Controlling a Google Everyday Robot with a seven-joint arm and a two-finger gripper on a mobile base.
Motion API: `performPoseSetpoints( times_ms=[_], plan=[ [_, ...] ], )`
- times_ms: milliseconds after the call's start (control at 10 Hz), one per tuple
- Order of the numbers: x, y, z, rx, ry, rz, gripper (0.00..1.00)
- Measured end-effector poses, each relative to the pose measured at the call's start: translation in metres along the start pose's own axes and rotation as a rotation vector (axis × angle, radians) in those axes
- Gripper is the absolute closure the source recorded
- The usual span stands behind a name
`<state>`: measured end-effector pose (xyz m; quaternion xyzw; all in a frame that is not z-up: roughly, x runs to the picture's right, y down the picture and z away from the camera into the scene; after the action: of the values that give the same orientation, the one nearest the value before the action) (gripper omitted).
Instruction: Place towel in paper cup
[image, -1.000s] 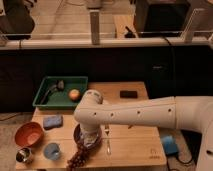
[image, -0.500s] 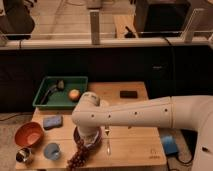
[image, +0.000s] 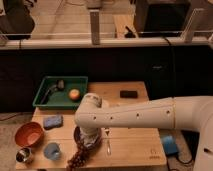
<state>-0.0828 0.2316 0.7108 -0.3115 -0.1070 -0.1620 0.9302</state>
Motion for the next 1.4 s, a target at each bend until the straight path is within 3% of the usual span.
performPoseSetpoints(
  times_ms=[200, 300, 1200, 1400],
  plan=[
    [0.008, -0.006, 0.006, 0.016, -0.005, -0.009, 0.27],
    [0.010, -0.010, 0.011, 0.020, -0.013, -0.015, 0.21],
    [0.010, -0.042, 0.055, 0.037, -0.072, -0.072, 0.22],
    [0.008, -0.048, 0.062, 0.033, -0.077, -0.080, 0.40]
  ],
)
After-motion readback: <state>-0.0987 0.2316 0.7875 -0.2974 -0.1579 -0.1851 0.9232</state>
